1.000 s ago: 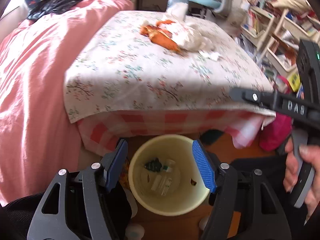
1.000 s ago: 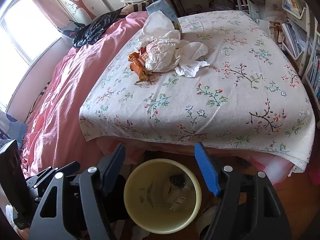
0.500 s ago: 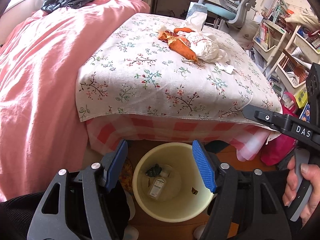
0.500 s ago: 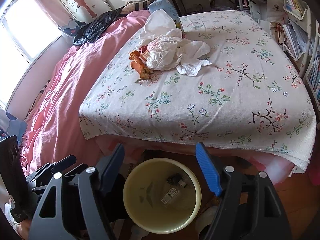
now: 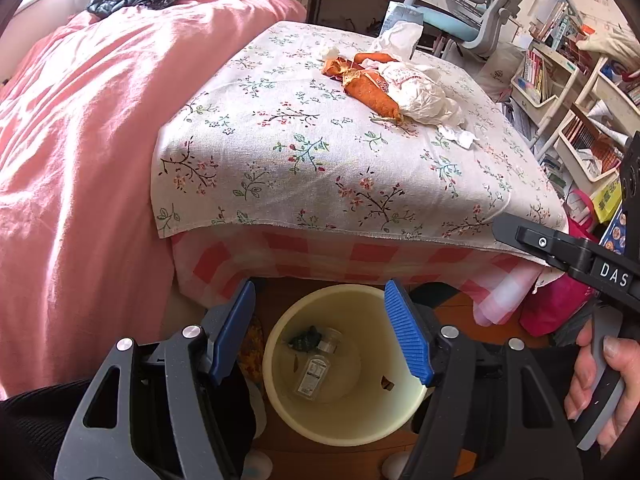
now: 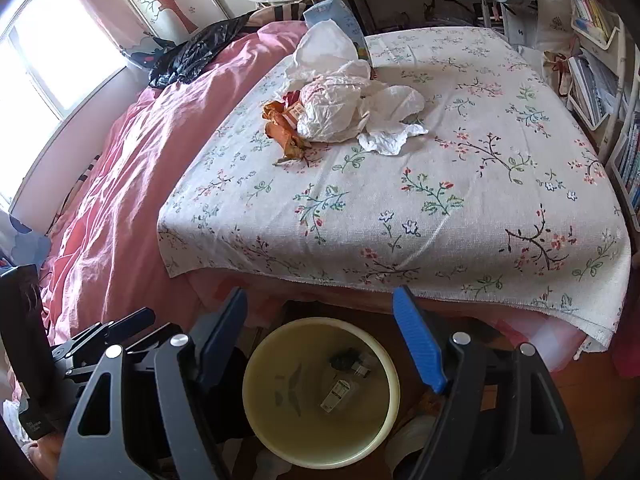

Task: Collect trash
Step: 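Move both tools back up to the trash on the table, then grasp the orange crust with left tool while right tool grasps a white tissue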

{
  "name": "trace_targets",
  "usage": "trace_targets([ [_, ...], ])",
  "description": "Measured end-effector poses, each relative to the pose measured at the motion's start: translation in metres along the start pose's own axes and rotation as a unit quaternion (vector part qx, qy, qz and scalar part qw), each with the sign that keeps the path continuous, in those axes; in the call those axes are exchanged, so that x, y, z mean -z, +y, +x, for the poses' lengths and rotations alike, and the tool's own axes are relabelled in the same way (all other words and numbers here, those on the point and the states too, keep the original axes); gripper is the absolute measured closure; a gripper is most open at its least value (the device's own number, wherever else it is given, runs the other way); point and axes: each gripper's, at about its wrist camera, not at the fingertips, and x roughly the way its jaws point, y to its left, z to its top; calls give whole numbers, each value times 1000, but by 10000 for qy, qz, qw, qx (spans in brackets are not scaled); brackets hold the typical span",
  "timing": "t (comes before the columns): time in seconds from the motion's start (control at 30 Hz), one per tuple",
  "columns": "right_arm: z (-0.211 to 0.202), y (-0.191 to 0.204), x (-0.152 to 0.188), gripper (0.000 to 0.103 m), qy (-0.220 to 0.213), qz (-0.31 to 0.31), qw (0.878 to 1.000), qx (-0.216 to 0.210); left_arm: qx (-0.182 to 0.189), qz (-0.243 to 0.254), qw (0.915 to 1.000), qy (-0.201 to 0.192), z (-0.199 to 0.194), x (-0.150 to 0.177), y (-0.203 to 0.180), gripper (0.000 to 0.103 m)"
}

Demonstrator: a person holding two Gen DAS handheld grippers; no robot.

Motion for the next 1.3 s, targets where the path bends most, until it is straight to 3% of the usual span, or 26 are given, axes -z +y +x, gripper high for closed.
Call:
trace_targets([
  [0.2,-14,8,-22,30,-176,-343,9992,127,155,-296,9987,-386,-17,-22,8,39],
  [0.4,-17,2,-56,29,-233,-790,9956,444,308,-364,9978,-463,-15,-60,8,39],
  [0.7,11,-27,-90,29,-233,-1143,9880,1012,654,-876,9939,-166,30,-121,9,39],
  [1.1,57,-36,-130,29,-184,-1416,9781,1515,336,-1027,9941,128,100,-181,-7,39],
  [1.3,76,-38,-144,35,-57,-1240,9849,1205,166,-863,9957,279,125,-196,-17,39],
])
